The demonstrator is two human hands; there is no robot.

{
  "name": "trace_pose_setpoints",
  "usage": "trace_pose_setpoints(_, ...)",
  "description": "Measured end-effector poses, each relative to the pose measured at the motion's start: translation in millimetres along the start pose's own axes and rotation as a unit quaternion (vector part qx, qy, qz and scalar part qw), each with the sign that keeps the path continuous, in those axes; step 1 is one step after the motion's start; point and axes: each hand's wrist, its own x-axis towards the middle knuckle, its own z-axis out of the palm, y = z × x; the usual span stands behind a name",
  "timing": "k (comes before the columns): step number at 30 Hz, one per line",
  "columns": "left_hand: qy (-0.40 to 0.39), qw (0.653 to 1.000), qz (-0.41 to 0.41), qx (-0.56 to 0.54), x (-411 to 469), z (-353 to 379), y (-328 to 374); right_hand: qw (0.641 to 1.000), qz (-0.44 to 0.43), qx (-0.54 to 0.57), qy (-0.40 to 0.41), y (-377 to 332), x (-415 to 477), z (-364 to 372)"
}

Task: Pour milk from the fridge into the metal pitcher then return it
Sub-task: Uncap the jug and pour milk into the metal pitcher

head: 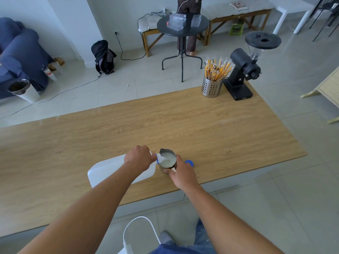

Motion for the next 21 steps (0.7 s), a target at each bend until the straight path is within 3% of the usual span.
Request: trace_pose_setpoints(21, 0.004, 1.000, -0.007, 0.002, -2.0, 0.1, 2.0, 1.000, -0.008, 0.005, 0.002, -0.2, -0.9, -0.9)
